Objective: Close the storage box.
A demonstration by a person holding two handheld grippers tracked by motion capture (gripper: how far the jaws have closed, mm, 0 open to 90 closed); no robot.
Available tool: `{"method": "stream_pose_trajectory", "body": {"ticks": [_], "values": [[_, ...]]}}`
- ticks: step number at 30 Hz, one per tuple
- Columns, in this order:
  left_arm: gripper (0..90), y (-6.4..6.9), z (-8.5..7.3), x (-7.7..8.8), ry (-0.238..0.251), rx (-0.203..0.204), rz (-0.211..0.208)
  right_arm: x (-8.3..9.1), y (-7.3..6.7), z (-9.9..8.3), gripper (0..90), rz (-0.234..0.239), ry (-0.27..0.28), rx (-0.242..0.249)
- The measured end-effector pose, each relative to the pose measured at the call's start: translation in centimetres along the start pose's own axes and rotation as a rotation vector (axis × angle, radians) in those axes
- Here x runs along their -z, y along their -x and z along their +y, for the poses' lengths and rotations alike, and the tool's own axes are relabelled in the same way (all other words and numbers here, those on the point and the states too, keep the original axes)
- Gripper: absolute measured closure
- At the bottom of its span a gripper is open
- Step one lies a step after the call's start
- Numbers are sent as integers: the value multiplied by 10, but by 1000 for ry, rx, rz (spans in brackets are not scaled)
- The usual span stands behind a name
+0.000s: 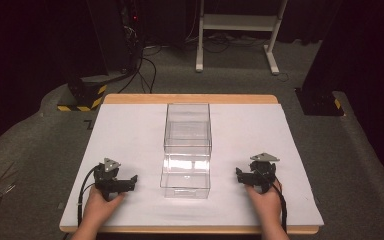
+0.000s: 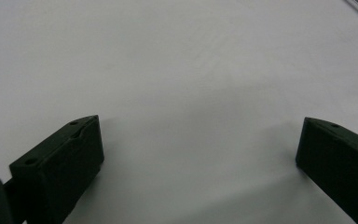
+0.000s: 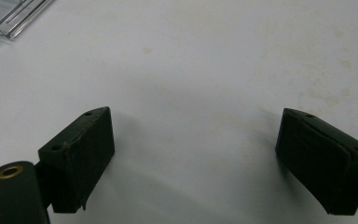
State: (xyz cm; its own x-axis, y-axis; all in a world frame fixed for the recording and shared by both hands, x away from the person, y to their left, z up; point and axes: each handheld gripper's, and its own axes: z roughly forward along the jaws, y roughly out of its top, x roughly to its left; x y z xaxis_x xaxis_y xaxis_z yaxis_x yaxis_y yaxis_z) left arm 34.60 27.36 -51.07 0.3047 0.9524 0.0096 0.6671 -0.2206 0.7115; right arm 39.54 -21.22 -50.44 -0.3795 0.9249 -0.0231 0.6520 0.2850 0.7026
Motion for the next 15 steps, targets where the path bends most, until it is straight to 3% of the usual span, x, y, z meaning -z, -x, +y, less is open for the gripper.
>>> {"method": "stream_pose_trajectory", "body": {"ticks": [15], "values": [[10,0,0,0,-1,0,0,0,1,0,131,-2,4,-2]]}}
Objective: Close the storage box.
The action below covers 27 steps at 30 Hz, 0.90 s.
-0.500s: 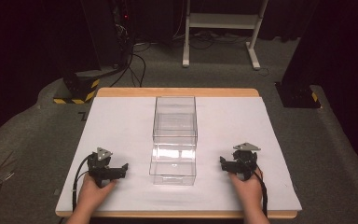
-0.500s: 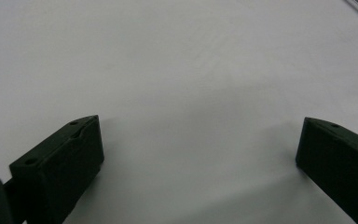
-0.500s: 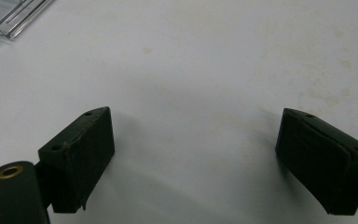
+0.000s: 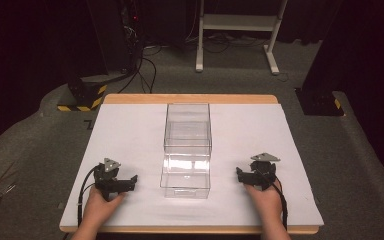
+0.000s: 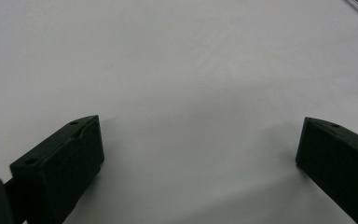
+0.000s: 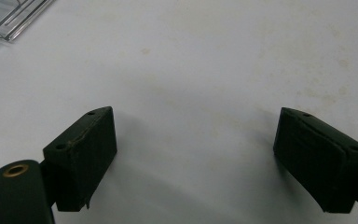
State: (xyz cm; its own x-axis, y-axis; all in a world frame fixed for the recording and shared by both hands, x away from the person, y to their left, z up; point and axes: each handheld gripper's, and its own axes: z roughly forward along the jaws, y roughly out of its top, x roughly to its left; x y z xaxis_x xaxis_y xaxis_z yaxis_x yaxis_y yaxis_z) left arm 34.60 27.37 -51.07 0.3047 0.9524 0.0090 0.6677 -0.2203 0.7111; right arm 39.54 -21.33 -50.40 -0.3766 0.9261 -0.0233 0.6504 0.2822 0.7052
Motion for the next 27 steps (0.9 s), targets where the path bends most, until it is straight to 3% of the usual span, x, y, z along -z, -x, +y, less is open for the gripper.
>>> {"method": "stream_pose_trajectory", "body": {"ticks": [13,16,27], "values": [[10,0,0,0,1,0,1,3,-2,-1,131,-16,8,20],[10,0,0,0,1,0,1,9,0,0,113,18,27,15],[10,0,0,0,1,0,1,21,-6,2,114,47,91,43]]}}
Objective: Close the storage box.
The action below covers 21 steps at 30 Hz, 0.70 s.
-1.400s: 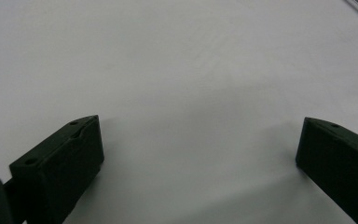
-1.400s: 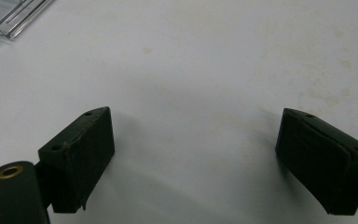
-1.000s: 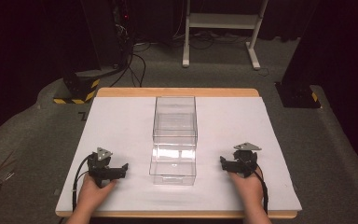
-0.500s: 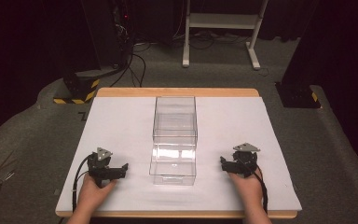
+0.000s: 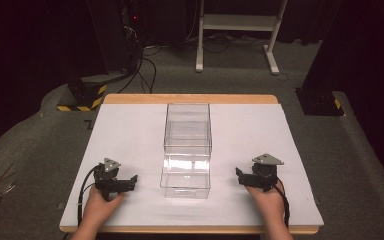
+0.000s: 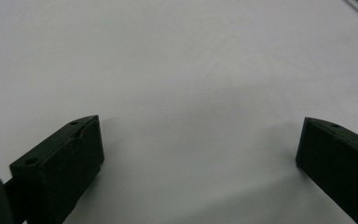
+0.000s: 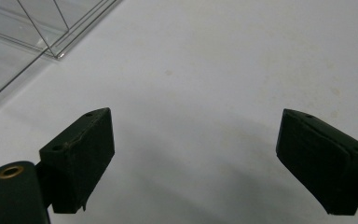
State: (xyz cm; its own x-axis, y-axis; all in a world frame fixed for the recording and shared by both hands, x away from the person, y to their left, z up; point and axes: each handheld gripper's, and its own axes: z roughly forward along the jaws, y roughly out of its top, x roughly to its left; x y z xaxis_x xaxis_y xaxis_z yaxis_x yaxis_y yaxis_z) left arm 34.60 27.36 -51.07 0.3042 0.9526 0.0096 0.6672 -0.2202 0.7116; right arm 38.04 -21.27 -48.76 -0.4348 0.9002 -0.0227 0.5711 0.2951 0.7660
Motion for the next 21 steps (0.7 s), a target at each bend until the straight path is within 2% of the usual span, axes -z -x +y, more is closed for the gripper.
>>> {"method": "stream_pose_trajectory", "body": {"ticks": [10,21], "values": [[10,0,0,0,0,0,0,7,-10,4,112,34,45,27],[10,0,0,0,0,0,1,14,-19,7,112,60,85,31]]}}
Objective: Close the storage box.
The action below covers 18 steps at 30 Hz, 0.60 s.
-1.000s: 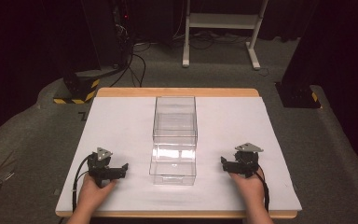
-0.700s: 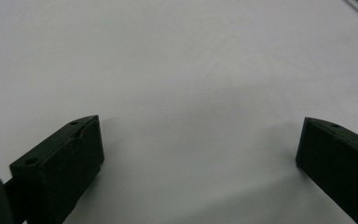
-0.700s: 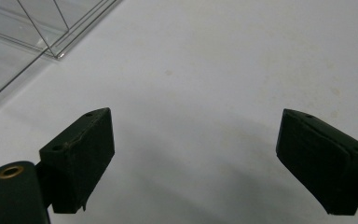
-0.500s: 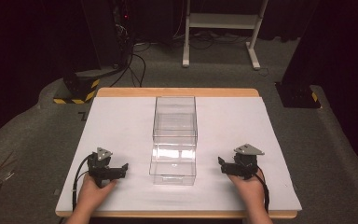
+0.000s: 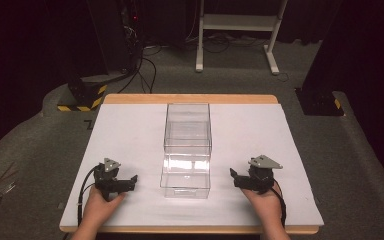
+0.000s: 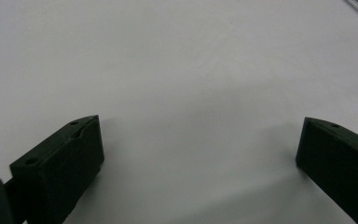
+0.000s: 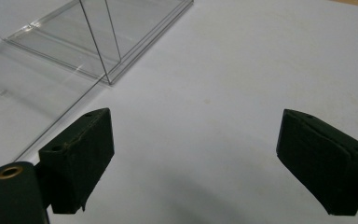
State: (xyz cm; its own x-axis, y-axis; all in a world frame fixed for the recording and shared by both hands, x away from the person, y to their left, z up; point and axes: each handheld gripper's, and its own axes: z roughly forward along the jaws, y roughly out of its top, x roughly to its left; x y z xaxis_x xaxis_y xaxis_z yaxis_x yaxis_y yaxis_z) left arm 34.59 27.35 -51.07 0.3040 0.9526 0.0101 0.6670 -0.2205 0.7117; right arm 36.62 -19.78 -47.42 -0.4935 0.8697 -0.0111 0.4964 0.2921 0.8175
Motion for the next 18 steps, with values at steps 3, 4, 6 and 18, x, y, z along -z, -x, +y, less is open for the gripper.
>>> {"method": "stream_pose_trajectory", "body": {"ticks": [3,4,6,18], "values": [[10,0,0,0,0,0,0,2,-3,1,112,5,8,2],[10,0,0,0,0,0,0,3,-4,2,112,10,16,6],[10,0,0,0,0,0,0,3,-5,2,112,12,19,8],[10,0,0,0,0,1,0,5,-12,5,112,33,30,21]]}}
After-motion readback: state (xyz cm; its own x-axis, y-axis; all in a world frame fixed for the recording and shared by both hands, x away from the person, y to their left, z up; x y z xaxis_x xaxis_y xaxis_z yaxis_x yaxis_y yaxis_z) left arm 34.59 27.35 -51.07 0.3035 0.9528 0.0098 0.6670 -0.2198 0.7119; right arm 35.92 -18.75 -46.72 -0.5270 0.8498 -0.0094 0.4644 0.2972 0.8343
